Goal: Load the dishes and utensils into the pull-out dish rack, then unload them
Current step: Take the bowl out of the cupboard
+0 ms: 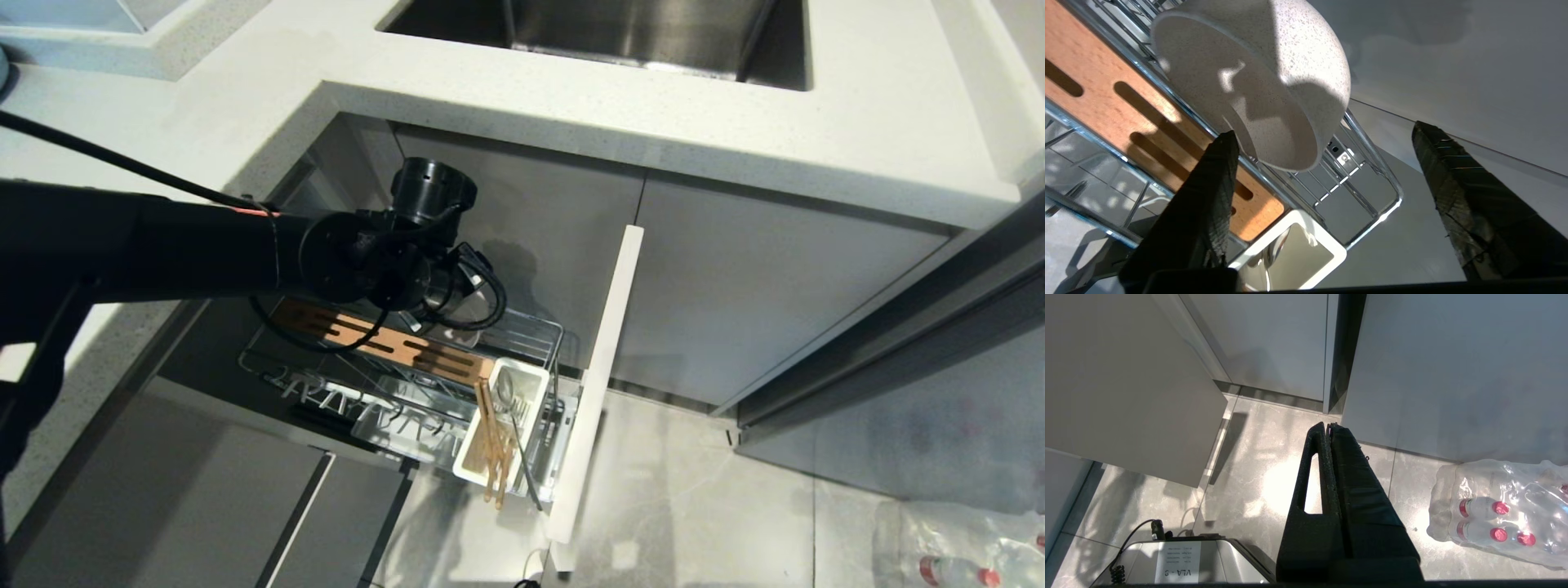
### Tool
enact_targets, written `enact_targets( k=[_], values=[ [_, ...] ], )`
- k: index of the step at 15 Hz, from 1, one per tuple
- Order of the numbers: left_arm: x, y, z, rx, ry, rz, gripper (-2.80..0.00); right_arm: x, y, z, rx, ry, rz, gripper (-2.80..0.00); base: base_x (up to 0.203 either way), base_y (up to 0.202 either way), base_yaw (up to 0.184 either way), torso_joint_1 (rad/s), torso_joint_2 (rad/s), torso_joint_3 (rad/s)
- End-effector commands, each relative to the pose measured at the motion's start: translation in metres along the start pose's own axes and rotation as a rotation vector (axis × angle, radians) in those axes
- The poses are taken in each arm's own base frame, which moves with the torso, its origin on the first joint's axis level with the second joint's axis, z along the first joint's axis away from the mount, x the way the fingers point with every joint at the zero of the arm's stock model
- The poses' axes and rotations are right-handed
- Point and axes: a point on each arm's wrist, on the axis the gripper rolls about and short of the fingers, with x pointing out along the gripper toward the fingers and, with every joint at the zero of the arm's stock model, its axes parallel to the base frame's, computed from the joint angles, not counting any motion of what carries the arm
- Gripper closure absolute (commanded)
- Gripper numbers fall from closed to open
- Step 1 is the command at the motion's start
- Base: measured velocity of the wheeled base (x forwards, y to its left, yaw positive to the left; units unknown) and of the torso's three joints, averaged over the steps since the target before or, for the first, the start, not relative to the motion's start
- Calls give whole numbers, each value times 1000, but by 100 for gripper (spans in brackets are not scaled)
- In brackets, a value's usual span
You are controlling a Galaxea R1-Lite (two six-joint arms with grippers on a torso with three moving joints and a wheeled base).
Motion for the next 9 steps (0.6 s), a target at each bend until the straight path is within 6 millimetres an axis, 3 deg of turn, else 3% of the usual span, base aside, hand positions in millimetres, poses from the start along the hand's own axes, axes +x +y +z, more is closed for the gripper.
enact_targets(
  k=[1, 9],
  values=[
    [8, 2, -2, -3, 4, 14, -280, 0, 0, -1, 0, 3, -1, 0, 0, 0, 0, 0, 0, 0],
    [38, 3, 4, -20, -40, -37, -280, 0, 0, 0, 0, 2, -1, 0, 0, 0, 0, 0, 0, 0]
  ],
)
